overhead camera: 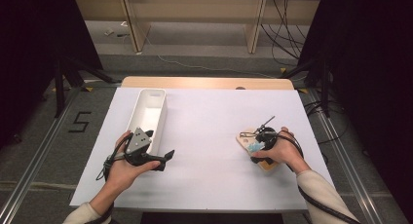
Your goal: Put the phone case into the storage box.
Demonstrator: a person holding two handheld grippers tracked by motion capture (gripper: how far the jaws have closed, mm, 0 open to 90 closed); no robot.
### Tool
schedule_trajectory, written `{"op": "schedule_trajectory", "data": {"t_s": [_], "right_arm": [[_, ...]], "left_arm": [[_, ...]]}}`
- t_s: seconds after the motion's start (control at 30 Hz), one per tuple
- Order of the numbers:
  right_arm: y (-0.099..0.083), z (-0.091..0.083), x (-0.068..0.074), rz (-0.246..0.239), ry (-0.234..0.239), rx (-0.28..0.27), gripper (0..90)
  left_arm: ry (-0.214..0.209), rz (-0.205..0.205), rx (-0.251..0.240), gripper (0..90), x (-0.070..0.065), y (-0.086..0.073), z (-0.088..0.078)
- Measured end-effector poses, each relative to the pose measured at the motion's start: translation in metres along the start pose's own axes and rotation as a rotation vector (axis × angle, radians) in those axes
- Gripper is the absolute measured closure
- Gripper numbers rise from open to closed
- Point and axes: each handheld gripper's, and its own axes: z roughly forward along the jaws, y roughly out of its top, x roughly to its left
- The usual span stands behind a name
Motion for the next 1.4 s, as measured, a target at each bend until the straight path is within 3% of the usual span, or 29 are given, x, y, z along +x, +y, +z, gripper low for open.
{"op": "schedule_trajectory", "data": {"t_s": [0.3, 1.4], "right_arm": [[-0.0002, -0.0014, 0.0002, 0.026, 0.024, 0.008, 7.1], [-0.0007, -0.0025, 0.0011, 0.063, 0.018, 0.011, 10.4]], "left_arm": [[0.0, 0.001, 0.0, 0.6, 0.0002, -0.0002, 0.0001], [0.001, 0.005, 0.001, 0.7, 0.0003, -0.0003, 0.0001]]}}
